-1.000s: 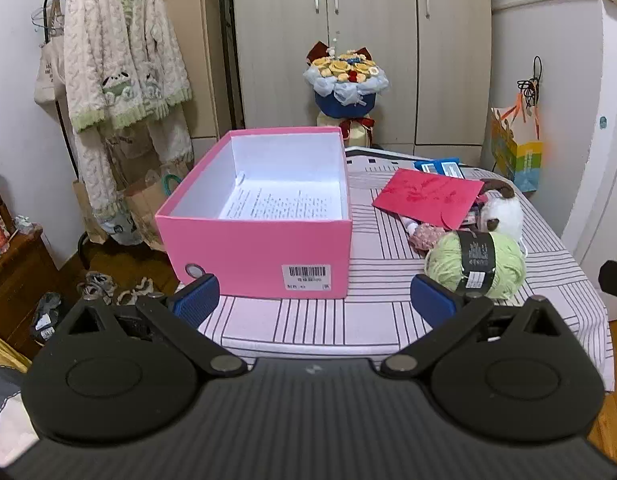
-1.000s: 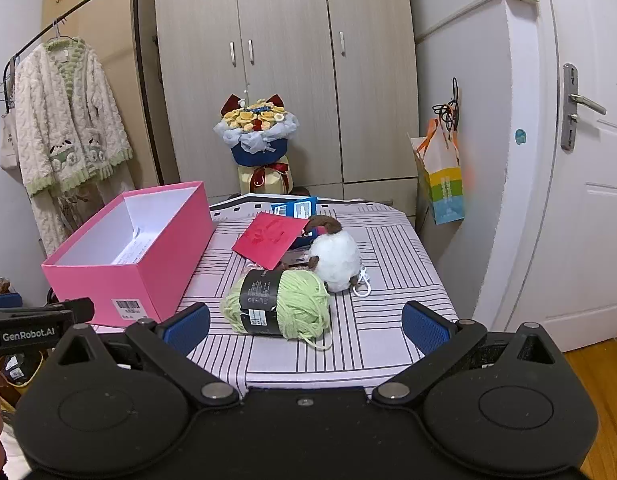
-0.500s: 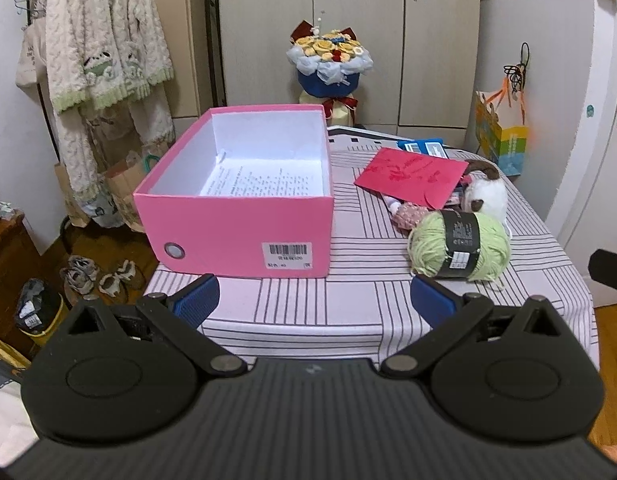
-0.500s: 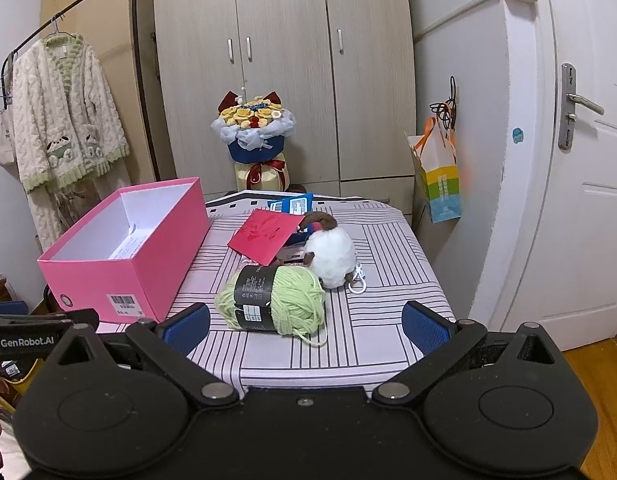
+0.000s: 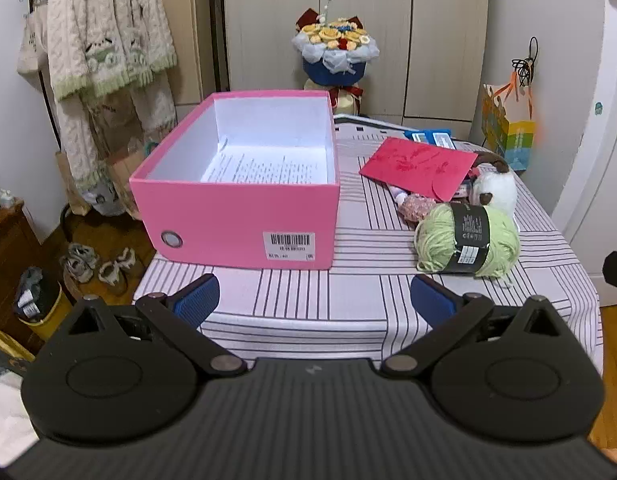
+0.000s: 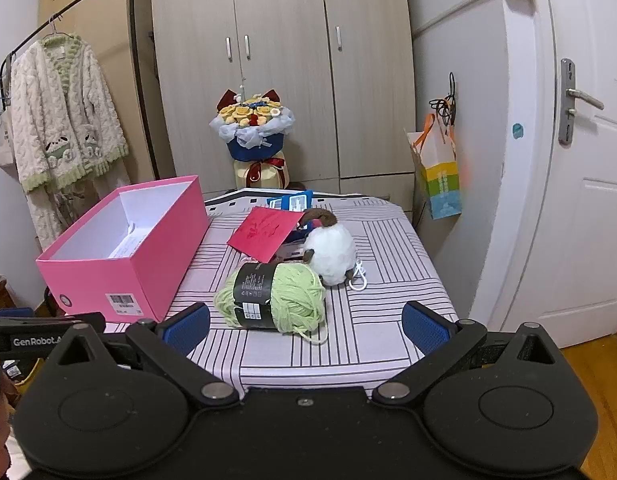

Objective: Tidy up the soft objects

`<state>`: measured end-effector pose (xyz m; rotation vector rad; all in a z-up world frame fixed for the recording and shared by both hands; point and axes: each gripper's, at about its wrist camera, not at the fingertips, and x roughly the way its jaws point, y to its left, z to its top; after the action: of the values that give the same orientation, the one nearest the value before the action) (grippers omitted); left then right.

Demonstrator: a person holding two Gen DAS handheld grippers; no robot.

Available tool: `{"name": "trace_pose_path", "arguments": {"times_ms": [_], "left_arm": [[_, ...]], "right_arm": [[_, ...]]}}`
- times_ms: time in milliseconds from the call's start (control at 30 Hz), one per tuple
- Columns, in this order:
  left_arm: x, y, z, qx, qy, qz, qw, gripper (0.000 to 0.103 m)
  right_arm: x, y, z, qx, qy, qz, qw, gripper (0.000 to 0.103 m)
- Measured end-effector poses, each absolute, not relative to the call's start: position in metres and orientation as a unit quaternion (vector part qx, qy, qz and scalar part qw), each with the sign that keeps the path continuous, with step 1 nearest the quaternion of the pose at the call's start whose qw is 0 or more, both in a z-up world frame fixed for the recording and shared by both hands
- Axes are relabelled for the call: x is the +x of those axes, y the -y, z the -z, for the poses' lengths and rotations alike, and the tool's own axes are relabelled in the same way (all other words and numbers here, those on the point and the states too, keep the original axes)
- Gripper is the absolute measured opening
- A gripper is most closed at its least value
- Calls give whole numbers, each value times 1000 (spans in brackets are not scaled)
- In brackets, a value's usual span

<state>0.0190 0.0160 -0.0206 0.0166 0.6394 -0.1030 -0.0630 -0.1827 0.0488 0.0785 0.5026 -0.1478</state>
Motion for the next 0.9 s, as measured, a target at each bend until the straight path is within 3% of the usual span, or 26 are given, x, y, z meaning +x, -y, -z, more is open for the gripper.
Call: {"name": "trace_pose_path", "arguments": {"times_ms": [900], "left_arm": [[11,-9,18,45,-282,34,958,103]], "right_arm": [[-66,178,-43,14,-230,46,972,103]]}}
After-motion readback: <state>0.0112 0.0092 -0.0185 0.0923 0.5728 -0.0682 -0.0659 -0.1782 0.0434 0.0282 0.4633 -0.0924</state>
